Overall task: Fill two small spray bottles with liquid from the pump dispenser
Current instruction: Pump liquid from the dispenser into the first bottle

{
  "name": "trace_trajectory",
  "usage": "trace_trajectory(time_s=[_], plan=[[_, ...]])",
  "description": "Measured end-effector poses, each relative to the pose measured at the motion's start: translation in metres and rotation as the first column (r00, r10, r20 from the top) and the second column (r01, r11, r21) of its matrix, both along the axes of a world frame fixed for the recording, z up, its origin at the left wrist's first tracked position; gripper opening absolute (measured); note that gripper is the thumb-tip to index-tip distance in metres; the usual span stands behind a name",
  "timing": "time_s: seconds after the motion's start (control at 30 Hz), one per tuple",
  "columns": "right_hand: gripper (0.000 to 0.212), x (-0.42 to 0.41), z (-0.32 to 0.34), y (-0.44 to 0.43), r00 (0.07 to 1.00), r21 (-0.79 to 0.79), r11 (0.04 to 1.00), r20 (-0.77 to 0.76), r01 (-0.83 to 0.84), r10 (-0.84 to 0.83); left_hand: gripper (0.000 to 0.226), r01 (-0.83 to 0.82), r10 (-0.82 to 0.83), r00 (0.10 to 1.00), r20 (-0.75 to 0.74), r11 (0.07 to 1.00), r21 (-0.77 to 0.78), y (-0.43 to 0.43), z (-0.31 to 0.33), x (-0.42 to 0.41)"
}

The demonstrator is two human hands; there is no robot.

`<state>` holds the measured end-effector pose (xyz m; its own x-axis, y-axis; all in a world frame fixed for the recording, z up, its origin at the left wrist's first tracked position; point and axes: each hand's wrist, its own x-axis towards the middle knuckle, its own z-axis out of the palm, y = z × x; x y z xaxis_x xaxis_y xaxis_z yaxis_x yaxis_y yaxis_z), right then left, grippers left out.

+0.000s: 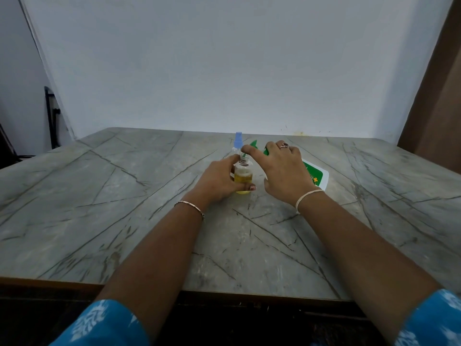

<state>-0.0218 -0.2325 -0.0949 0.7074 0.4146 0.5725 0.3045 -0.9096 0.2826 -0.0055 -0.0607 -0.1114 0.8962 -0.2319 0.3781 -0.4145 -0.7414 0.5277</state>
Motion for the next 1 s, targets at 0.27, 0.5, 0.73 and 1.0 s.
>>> trace_trajectory(time_s=[0.27,0.5,0.73,1.0], plan=[[0.089,-0.002,0.004,-0.001,0.998,0.023,1.000,-0.056,-0.016,0.017,0.079,-0.008,0.008,0.999,-0.034,1.000,-0.012,-0.001,0.002,0.000],[0.090,-0.005,0.007,-0.001,0.992,0.051,0.998,-0.122,-0.023,0.029,0.079,-0.024,0.023,0.999,-0.046,1.000,-0.014,-0.001,0.002,-0.001],[0.088,-0.008,0.010,-0.001,0.986,0.063,0.997,-0.157,-0.036,0.046,0.078,-0.014,0.012,0.999,-0.039,0.999,-0.039,-0.001,0.003,-0.005],[0.077,-0.006,0.008,0.007,0.996,0.039,0.999,-0.085,0.008,-0.004,0.069,-0.017,0.015,0.999,-0.031,0.998,-0.066,-0.002,0.005,-0.010]])
